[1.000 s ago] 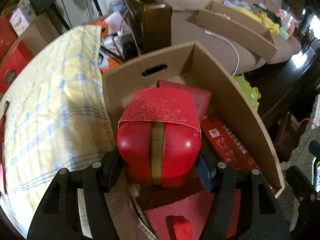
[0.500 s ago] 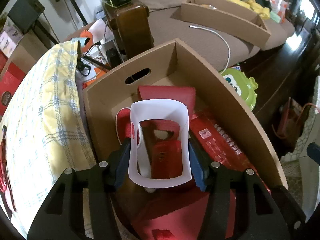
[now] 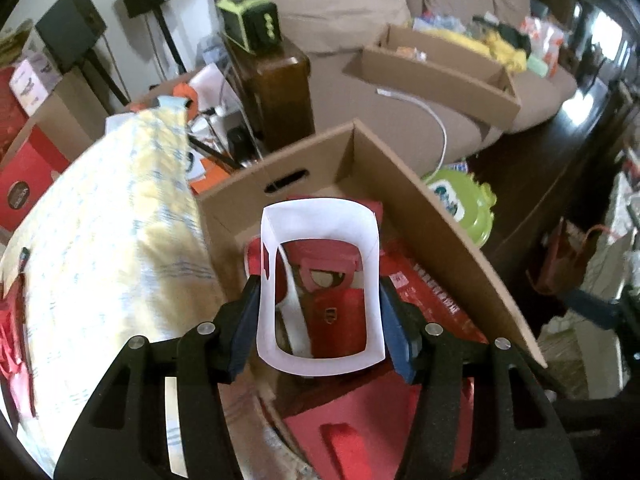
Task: Organize objects
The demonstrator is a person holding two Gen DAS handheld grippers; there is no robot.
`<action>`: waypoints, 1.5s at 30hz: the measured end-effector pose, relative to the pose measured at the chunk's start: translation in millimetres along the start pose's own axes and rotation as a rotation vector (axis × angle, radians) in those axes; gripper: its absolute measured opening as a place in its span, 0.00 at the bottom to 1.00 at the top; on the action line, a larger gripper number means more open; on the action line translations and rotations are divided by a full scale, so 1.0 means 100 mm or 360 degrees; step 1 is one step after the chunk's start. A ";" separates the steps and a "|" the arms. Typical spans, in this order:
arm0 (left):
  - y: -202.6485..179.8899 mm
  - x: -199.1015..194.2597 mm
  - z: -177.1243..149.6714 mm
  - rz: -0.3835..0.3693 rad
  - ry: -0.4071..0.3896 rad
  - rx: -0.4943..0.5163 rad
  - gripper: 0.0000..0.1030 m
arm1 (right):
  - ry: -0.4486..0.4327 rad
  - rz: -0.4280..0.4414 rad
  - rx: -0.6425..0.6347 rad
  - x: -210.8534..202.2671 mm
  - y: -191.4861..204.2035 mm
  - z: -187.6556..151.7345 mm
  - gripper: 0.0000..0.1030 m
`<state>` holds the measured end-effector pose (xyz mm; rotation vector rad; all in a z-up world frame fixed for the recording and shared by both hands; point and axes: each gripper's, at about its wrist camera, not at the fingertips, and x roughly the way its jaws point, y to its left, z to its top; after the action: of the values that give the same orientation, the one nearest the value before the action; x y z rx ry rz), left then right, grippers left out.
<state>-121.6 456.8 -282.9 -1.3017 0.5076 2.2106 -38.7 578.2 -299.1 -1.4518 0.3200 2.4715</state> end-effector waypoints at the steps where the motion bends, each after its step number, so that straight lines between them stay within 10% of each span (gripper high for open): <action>1: 0.07 -0.09 0.00 -0.0007 -0.0026 -0.0014 0.53 | 0.0000 0.0002 -0.0004 0.00 0.02 0.00 0.79; 21: 2.30 -1.15 -0.27 0.0133 -0.0313 -0.0480 0.68 | -0.0045 0.0045 -0.0094 0.01 0.34 -0.01 0.79; 32: 4.05 -1.39 -1.08 0.0285 -0.0329 -0.0842 0.71 | -0.0151 0.0229 -0.0175 -0.34 1.00 -0.06 0.79; 45: 4.52 -1.30 -1.60 0.0193 -0.0349 -0.1014 0.72 | -0.0191 0.0397 -0.0422 -0.48 2.21 0.04 0.84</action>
<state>-232.9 -23.5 -218.1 -1.3121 -0.2350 2.6969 -91.8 365.5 -241.9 -1.4263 0.1618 2.8809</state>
